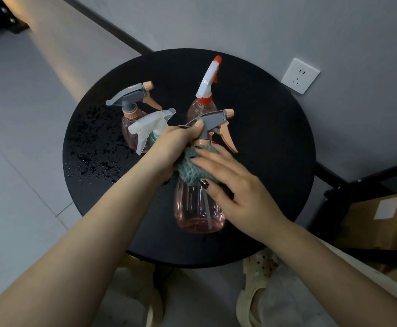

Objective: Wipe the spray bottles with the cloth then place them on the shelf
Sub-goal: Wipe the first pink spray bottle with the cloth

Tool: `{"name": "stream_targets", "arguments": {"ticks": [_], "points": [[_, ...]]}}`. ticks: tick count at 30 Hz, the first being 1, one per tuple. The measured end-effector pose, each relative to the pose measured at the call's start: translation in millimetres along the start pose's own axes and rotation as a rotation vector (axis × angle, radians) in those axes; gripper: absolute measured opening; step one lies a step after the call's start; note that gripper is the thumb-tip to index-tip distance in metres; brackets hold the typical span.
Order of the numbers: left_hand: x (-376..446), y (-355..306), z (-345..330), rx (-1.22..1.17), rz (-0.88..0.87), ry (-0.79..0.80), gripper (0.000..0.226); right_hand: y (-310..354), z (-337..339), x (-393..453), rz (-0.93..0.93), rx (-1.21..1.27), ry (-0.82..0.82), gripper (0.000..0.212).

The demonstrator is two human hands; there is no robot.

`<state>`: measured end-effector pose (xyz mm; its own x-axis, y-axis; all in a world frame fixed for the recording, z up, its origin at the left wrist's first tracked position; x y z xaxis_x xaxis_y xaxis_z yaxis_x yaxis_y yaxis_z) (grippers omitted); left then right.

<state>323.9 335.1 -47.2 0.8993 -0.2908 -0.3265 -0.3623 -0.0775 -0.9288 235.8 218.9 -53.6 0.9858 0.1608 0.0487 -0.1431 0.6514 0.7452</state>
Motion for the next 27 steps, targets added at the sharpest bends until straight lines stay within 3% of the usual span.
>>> {"name": "stream_targets", "arguments": {"ticks": [4,10,15,21,23,27], "points": [[-3.6,-3.6,-0.3,0.013,0.026,-0.027,0.033,10.8,-2.5,-7.8,0.200,-0.250,-0.041,0.037],[-3.0,-9.9,3.7,0.109,0.000,-0.054,0.030,19.9,-14.8,-22.4,0.603,-0.550,0.174,0.030],[-2.6,-8.3,1.3,0.088,0.004,-0.016,0.032,14.9,-4.1,-14.9,0.482,-0.467,0.102,0.032],[-0.8,-2.7,-1.3,-0.016,0.011,0.017,0.030,1.7,6.3,1.8,0.001,-0.012,-0.047,0.042],[0.4,-2.3,0.5,0.024,0.001,0.017,0.030,0.3,5.8,2.0,-0.025,0.032,-0.059,0.043],[-0.7,-4.6,2.6,0.005,0.004,0.014,0.032,8.4,0.4,-5.6,0.132,-0.133,-0.056,0.040]]}}
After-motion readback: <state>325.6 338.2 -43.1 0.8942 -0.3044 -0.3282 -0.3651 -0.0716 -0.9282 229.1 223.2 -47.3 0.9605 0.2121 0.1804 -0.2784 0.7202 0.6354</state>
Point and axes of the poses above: each hand's wrist, its own x-axis towards the middle knuckle, its own z-axis out of the back of the hand, y = z × x, the point moved 3 cm from there along x, towards the middle knuckle, and after that the axes turned 11 degrees about -z, right-handed, at the moved point
